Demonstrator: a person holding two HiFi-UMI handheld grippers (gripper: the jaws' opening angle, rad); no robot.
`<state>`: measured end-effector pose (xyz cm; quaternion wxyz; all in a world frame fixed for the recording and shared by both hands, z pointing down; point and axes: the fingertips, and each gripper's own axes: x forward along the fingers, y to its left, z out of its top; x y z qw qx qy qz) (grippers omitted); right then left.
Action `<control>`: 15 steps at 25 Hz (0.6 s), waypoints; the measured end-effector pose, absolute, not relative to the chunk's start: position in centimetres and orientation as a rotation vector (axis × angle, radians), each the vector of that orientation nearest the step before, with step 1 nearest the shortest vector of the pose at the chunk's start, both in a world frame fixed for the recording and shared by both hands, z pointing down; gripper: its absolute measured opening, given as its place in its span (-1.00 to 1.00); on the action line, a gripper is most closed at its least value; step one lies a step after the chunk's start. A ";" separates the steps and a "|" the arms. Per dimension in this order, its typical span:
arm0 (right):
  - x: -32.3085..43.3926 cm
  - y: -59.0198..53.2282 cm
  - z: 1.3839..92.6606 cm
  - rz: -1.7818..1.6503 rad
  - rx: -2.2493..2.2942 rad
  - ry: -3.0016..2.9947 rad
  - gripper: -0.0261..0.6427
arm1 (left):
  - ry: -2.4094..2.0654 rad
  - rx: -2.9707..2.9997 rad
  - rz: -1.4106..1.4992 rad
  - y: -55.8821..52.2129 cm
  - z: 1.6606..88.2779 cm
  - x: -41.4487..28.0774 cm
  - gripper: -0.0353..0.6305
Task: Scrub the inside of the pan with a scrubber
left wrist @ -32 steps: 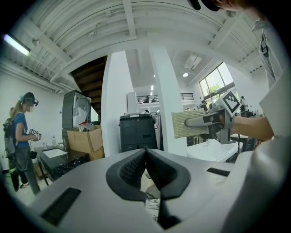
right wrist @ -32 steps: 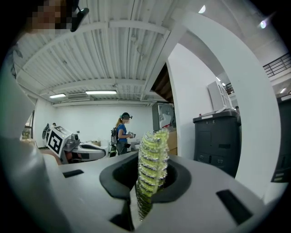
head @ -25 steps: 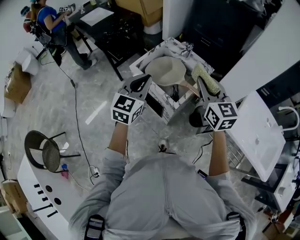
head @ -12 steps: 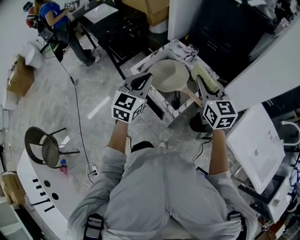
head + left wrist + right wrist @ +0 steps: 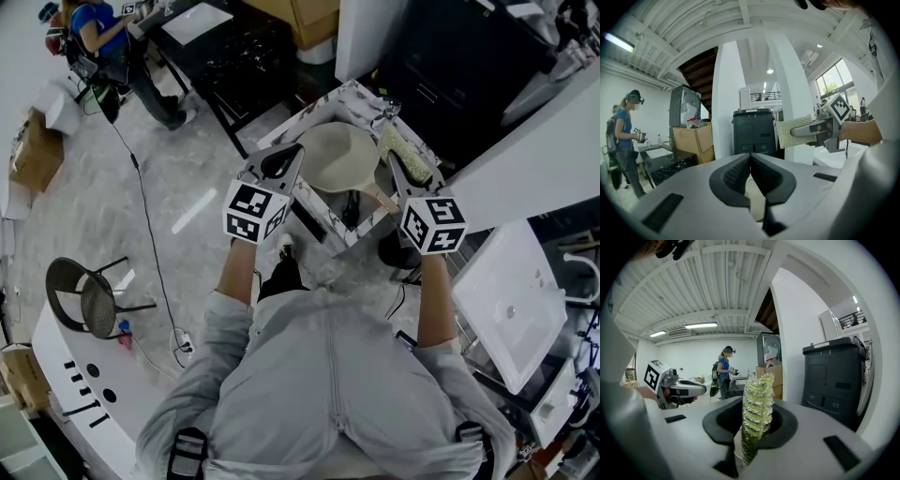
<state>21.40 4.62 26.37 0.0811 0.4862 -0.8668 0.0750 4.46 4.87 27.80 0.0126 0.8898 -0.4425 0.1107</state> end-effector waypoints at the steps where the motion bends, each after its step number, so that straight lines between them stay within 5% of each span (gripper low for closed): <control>1: 21.2 4.0 26.7 0.230 1.453 -2.583 -0.67 | -1.378 2.773 0.344 4.2 27.9 4.2 -0.82; 15: 16.7 -6.9 28.7 0.282 1.513 -2.487 -0.67 | -1.280 2.794 0.332 -8.4 29.0 0.3 -0.82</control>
